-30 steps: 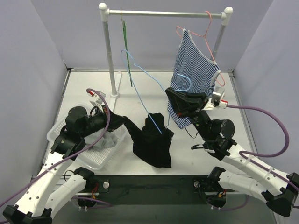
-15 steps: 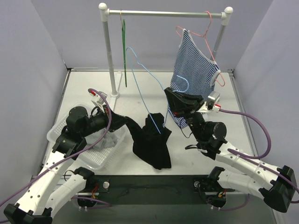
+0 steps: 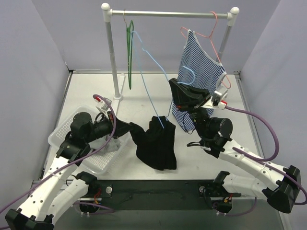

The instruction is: Remove the tank top from the hanger

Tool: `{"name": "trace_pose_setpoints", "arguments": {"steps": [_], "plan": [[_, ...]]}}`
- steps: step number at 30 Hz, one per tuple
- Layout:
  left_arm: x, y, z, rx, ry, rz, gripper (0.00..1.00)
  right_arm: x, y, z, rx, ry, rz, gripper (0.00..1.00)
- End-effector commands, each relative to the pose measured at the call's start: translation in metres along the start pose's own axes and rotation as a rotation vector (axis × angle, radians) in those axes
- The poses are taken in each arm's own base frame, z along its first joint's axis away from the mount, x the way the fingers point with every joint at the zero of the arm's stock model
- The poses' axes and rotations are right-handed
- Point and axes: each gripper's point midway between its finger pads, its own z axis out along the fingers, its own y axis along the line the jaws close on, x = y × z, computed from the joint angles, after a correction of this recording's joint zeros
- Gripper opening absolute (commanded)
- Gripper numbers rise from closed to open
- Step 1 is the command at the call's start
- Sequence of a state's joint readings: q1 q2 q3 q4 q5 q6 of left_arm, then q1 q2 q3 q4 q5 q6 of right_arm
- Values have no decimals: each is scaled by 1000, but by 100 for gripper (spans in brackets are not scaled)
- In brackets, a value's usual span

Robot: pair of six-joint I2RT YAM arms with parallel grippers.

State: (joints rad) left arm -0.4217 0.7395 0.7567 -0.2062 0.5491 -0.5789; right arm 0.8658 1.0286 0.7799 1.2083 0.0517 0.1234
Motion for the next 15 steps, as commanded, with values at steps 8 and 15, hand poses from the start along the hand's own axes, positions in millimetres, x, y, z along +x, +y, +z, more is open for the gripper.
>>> {"name": "trace_pose_setpoints", "arguments": {"steps": [8, 15], "plan": [[7, 0, -2, 35, -17, 11, 0, -161, 11, 12, 3, -521, -62, 0], [14, 3, 2, 55, -9, -10, 0, -179, 12, 19, 16, -557, -119, 0]]}}
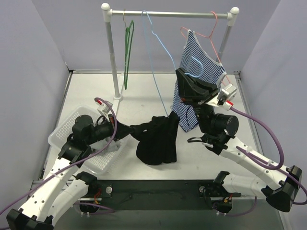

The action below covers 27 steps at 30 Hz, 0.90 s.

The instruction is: Remove the tank top from the hanger

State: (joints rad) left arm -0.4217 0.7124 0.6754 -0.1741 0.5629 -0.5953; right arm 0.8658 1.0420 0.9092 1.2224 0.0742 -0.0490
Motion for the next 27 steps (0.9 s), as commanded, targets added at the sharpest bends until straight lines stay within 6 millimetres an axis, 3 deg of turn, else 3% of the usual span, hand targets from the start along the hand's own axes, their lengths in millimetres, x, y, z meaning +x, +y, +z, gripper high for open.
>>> {"name": "trace_pose_setpoints", "arguments": {"steps": [1, 11, 16, 17, 19, 20, 21, 23, 24, 26, 27], "plan": [[-7, -9, 1, 57, -34, 12, 0, -123, -5, 13, 34, -426, 32, 0], [-6, -10, 0, 61, -31, 12, 0, -142, -23, 24, 151, -495, 50, 0], [-6, -12, 0, 71, -26, 14, 0, -136, -25, 25, 161, -421, 0, 0], [-7, -13, 0, 72, -30, 16, 0, -118, -25, 23, 157, -348, -15, 0], [-10, -14, 0, 71, -38, 23, 0, -114, -29, 13, 168, -308, 3, 0], [-13, -15, 0, 70, -41, 24, 0, -91, -29, 9, 163, -225, -12, 0], [-13, -14, 1, 67, -40, 30, 0, -97, -31, 2, 165, -210, -10, 0], [-16, -13, 3, 58, -32, 33, 0, -64, -32, -10, 164, -64, -19, 0], [-16, -12, 4, 53, -26, 50, 0, -70, -34, -18, 164, -50, -12, 0], [-12, -10, 7, 28, 4, 55, 0, -41, -36, -36, 172, 79, -13, 0], [-6, -5, 7, 1, 32, 73, 0, -48, -40, -43, 182, 88, 1, 0]]}}
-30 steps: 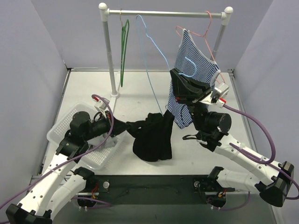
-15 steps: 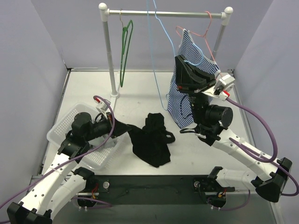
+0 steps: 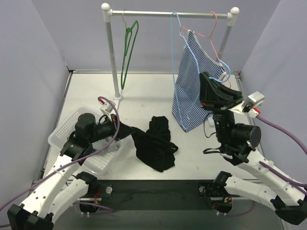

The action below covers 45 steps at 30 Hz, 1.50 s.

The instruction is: Remove the tank top from the hanger

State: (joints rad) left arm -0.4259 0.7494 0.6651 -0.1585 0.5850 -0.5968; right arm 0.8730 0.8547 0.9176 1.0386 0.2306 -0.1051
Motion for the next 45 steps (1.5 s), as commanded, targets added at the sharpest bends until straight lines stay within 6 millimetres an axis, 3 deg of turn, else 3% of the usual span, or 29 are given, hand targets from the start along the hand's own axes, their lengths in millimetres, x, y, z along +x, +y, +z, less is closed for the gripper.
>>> {"name": "trace_pose_setpoints", "arguments": {"steps": [1, 2, 3, 4, 6, 7, 10, 12, 13, 18, 25, 35, 36, 39, 42, 44, 45], "plan": [[-7, -11, 4, -14, 27, 103, 0, 22, -13, -32, 35, 184, 16, 0], [-13, -9, 4, -53, 13, 141, 0, 28, -14, -39, 37, 241, 17, 0], [-6, -7, 5, -73, 38, 145, 0, 11, -16, -41, 44, 257, 40, 0], [1, -11, 9, -71, 65, 160, 0, 33, -20, -58, 42, 395, -4, 0], [0, -5, 11, -134, 57, 187, 0, 22, -23, -69, 43, 435, 11, 0], [3, -4, 14, -146, 70, 198, 0, 30, -25, -81, 36, 496, -2, 0], [5, 5, 21, -211, 74, 226, 0, 23, -29, -99, 40, 523, 31, 0], [10, -1, 27, -212, 95, 255, 0, 18, -34, -109, 58, 528, 48, 0], [12, 6, 32, -254, 103, 265, 0, 14, -38, -111, 69, 534, 46, 0], [31, 0, 50, -301, 167, 377, 0, 8, -46, -120, 104, 588, 24, 0], [55, 24, 77, -383, 271, 417, 2, -2, -48, -128, 97, 566, 45, 0], [99, 46, 121, -434, 421, 443, 32, -30, -52, -135, 89, 500, 89, 0], [105, 51, 125, -441, 443, 440, 47, -30, -52, -136, 90, 501, 91, 0], [119, 57, 133, -445, 485, 441, 70, -30, -54, -138, 97, 509, 95, 0], [132, 64, 137, -467, 524, 453, 80, -33, -56, -139, 103, 502, 98, 0], [136, 69, 139, -489, 538, 462, 97, -36, -56, -140, 103, 495, 100, 0], [141, 74, 140, -502, 553, 466, 97, -37, -56, -140, 102, 492, 105, 0]]}}
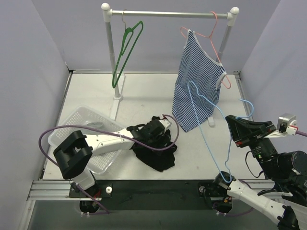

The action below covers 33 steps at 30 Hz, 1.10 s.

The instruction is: Remove the tank top from the hanger

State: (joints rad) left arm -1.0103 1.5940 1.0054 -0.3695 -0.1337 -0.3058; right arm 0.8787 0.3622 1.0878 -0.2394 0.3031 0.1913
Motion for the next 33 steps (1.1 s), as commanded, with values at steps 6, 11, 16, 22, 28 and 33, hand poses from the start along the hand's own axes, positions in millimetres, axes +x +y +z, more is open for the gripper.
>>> {"name": "trace_pose_setpoints", "arguments": {"steps": [6, 11, 16, 22, 28, 33], "plan": [[1, -2, 33, -71, 44, 21, 96, -17, 2, -3, -6, -54, 44, 0], [18, -4, 41, -55, 99, 15, 50, -17, 1, -5, -8, -58, 46, 0], [-3, 1, 16, -92, 17, -36, 0, -17, -1, -8, -5, -64, 58, 0], [-73, -2, -61, -49, -230, -95, 0, -14, 1, -8, -12, -58, 70, 0], [-118, 23, -146, -37, -462, -188, 0, -13, 1, -9, -14, -60, 81, 0], [-136, 72, -216, -81, -615, -287, 0, -11, 2, -7, -13, -52, 83, 0]]}}
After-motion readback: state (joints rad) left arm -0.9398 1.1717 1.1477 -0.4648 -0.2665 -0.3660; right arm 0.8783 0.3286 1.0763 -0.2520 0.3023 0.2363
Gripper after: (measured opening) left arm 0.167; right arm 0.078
